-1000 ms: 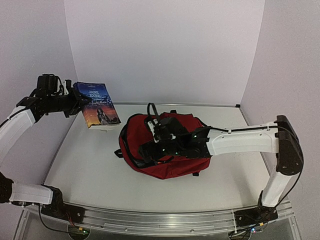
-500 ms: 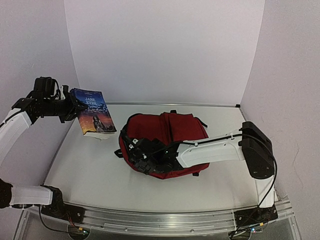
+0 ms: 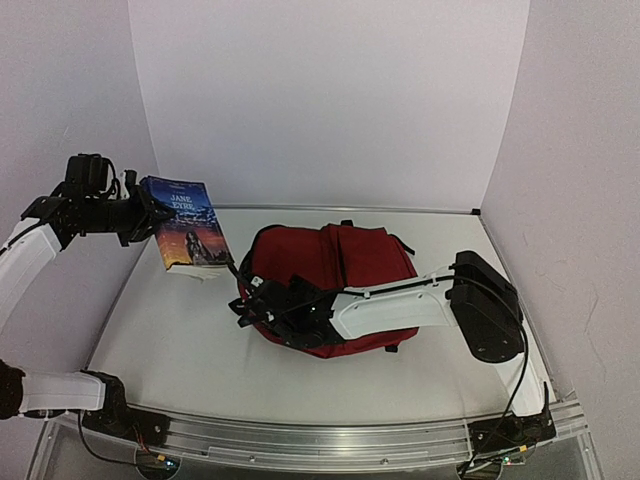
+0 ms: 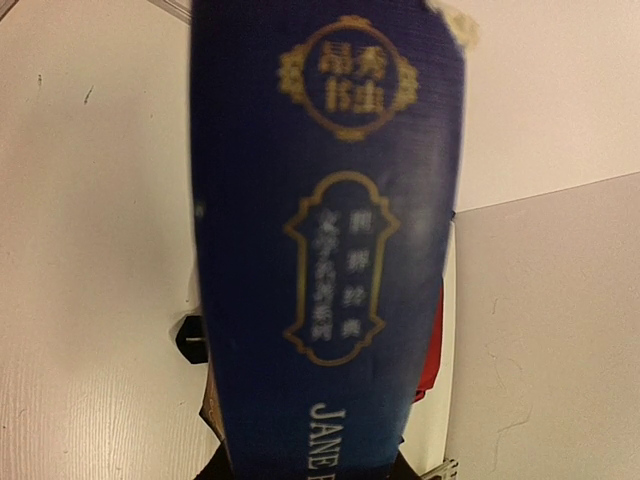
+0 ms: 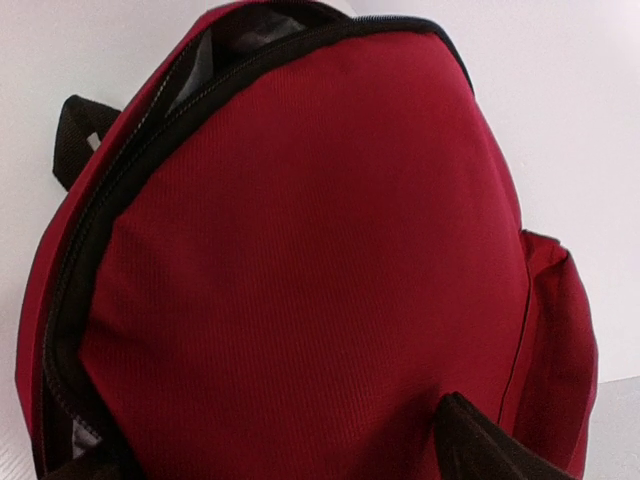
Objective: Pack the student bag
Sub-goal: Pick up the book from the center of the board, then place the book in the student bag.
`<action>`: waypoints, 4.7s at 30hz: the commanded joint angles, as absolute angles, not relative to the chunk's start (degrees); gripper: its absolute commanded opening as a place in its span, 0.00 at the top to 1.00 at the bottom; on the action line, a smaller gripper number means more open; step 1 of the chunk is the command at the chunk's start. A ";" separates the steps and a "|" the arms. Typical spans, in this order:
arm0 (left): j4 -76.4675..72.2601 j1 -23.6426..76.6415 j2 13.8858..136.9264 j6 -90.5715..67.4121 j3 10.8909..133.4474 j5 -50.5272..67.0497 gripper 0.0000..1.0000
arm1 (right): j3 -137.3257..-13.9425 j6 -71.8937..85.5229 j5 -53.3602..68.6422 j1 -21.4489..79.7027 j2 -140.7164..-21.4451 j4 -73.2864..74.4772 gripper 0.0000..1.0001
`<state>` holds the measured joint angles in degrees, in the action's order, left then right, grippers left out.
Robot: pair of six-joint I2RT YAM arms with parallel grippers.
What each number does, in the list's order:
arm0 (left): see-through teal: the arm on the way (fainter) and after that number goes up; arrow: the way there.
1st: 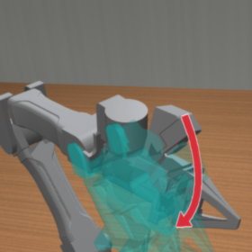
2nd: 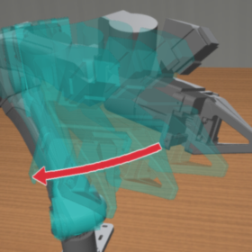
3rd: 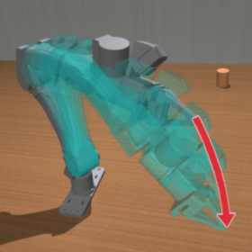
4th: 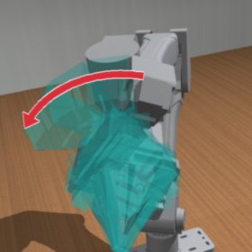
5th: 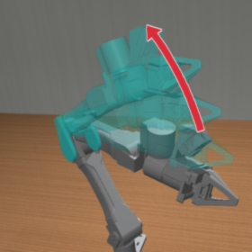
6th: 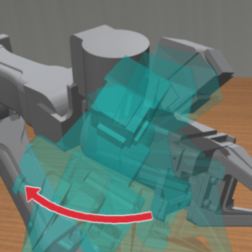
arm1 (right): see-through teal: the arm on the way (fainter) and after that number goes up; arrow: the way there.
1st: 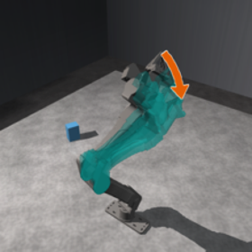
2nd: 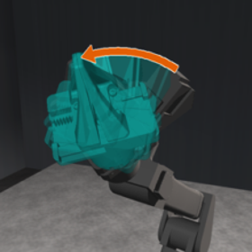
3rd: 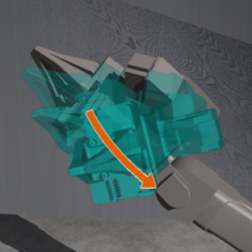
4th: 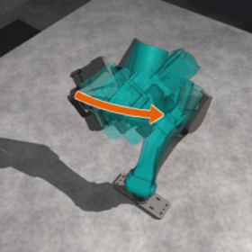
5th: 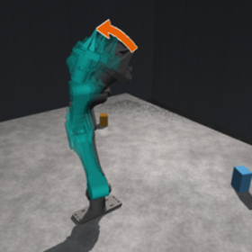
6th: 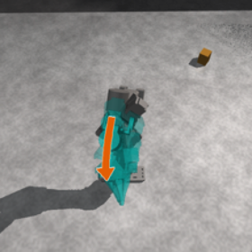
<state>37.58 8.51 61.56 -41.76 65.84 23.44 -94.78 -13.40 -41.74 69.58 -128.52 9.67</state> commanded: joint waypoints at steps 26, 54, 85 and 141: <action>5.49 14.33 67.77 -52.72 56.52 46.89 1.00 | -85.91 34.49 -27.97 57.13 -98.71 2.20 1.00; 1.74 24.66 66.37 -59.77 49.50 56.12 1.00 | -89.63 37.40 -30.36 56.94 -100.18 2.08 1.00; -21.62 24.08 97.95 -61.43 70.94 50.00 1.00 | -76.20 29.03 -18.43 61.28 -89.53 -4.13 1.00; -27.79 39.11 105.55 -63.60 67.60 33.24 1.00 | -79.77 27.85 -22.01 61.11 -93.03 -12.01 1.00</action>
